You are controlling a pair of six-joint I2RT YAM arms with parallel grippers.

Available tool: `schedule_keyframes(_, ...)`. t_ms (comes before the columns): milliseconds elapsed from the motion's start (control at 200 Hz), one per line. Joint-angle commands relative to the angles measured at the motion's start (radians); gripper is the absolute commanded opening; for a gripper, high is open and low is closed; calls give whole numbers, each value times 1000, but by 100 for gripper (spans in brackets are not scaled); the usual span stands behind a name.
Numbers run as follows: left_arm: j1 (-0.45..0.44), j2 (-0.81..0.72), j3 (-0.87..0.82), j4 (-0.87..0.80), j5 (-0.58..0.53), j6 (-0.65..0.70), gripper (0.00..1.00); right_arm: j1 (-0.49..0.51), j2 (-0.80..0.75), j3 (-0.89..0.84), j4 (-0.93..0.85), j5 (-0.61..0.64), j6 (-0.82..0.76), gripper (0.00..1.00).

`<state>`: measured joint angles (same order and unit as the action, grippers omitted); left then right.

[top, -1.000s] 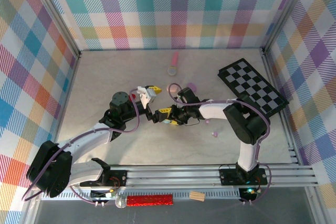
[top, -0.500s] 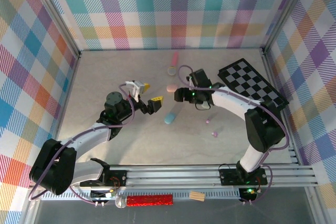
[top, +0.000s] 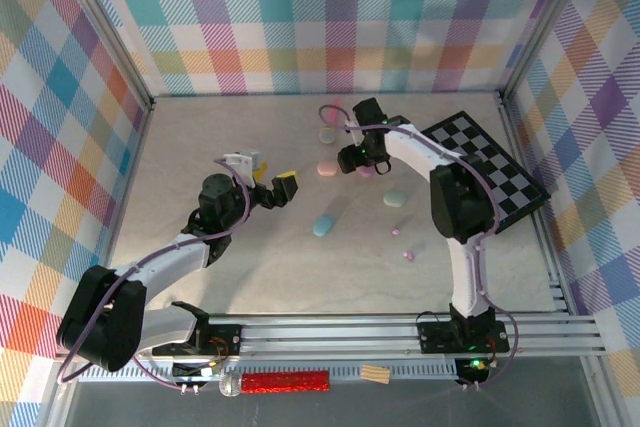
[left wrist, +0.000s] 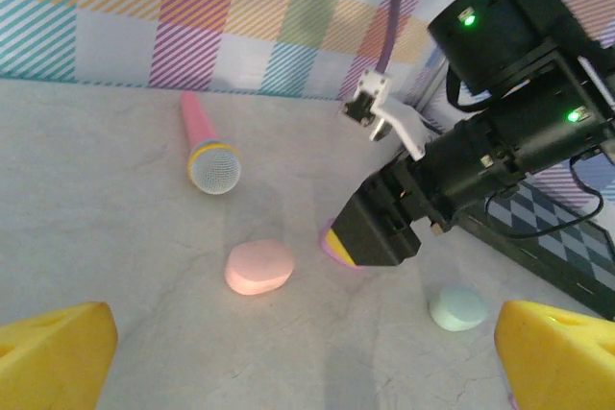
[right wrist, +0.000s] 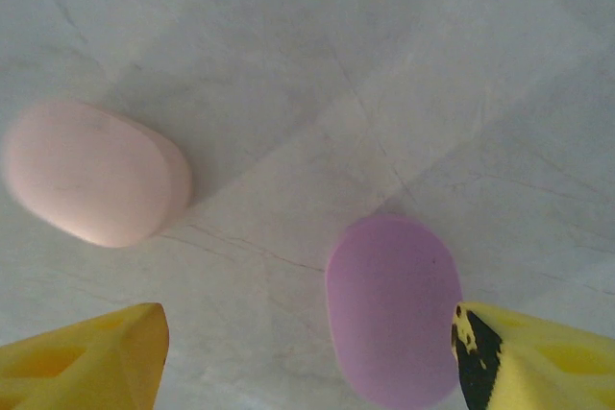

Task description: Insert the wireless bluetooth earbuds into the charging case

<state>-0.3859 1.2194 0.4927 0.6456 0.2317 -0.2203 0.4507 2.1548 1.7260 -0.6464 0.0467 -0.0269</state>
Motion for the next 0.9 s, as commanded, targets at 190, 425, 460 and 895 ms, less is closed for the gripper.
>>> schedule_keyframes(190, 9, -2, 32, -27, -10, 1, 100, -9, 53, 43, -116, 40, -62, 77)
schedule_keyframes(425, 9, 9, 43, -23, 9, 1, 100, -22, 55, 41, -107, 14, -59, 71)
schedule_keyframes(460, 9, 12, 45, -23, 10, 1, 100, -27, 58, 43, -105, 7, -59, 69)
schedule_keyframes(895, 9, 19, 66, -29, 27, 9, 100, -49, 97, 56, -112, -2, -61, 58)
